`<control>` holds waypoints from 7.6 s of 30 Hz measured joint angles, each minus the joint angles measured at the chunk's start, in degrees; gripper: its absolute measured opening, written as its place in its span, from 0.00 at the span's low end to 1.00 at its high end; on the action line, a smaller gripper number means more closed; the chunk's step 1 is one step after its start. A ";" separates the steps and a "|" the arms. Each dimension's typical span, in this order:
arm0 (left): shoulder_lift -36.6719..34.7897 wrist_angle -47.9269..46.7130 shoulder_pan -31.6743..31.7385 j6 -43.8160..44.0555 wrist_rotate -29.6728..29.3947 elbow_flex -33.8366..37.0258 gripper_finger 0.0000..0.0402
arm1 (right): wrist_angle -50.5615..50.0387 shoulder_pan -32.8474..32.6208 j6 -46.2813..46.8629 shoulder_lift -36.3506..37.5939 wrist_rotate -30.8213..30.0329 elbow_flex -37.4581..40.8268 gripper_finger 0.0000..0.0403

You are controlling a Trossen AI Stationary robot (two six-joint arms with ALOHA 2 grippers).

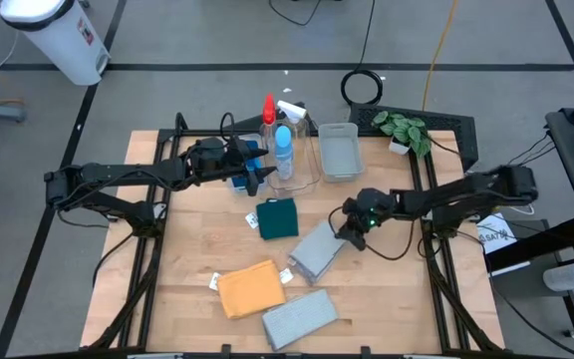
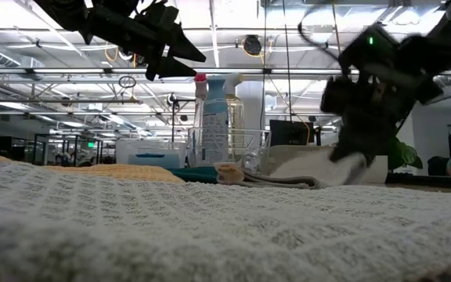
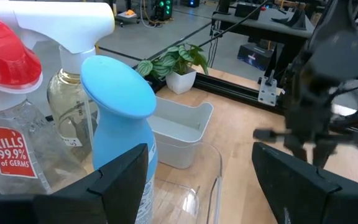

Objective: Pick & Place Kitchen Items
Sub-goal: Put the gray microfiber cloth into the gray bin

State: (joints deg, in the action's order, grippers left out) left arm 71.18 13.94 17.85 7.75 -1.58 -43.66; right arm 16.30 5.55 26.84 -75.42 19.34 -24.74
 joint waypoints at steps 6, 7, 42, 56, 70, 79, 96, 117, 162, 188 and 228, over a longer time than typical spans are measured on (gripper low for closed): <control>0.00 -0.01 0.02 0.00 0.02 0.00 0.71 | -27.09 -0.03 -8.40 11.39 -8.88 -10.29 0.00; 0.00 -0.01 0.00 0.00 0.02 0.00 0.72 | -32.06 -0.01 -9.89 12.70 -10.63 -12.90 0.00; 0.00 -0.01 0.00 0.02 0.02 0.00 0.71 | -51.87 20.57 -76.56 5.32 -28.40 -52.23 0.00; 0.00 -0.01 0.00 0.00 0.01 0.00 0.71 | -45.28 34.63 -83.01 -5.37 -28.20 -52.22 0.00; 0.00 0.01 0.02 0.00 0.00 0.00 0.71 | -41.87 38.59 -75.19 -12.66 -25.03 -51.86 0.00; 0.00 0.01 0.00 0.00 0.00 0.00 0.72 | -32.84 38.63 -75.71 -12.11 -27.08 -45.67 0.00; 0.00 0.00 0.02 0.00 0.01 0.00 0.71 | -29.99 36.22 -80.56 -8.10 -29.77 -41.87 0.00; 0.00 0.01 0.02 0.00 0.02 0.00 0.72 | -24.04 30.67 -76.10 5.48 -26.71 -21.98 0.00; 0.00 0.01 0.00 0.02 0.00 0.00 0.71 | -23.78 34.76 -79.64 0.28 -17.93 -25.48 0.00; 0.00 0.01 0.01 0.00 0.00 0.00 0.72 | -10.84 36.49 -84.35 -13.57 -25.61 -25.50 0.00; 0.00 0.01 0.00 0.00 0.00 -0.02 0.72 | 0.52 22.01 -67.58 -10.62 -40.40 -25.50 0.56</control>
State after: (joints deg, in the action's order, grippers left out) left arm 71.18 13.96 17.85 7.75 -1.58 -43.68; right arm 16.81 27.56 -40.74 -86.04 -21.07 -50.24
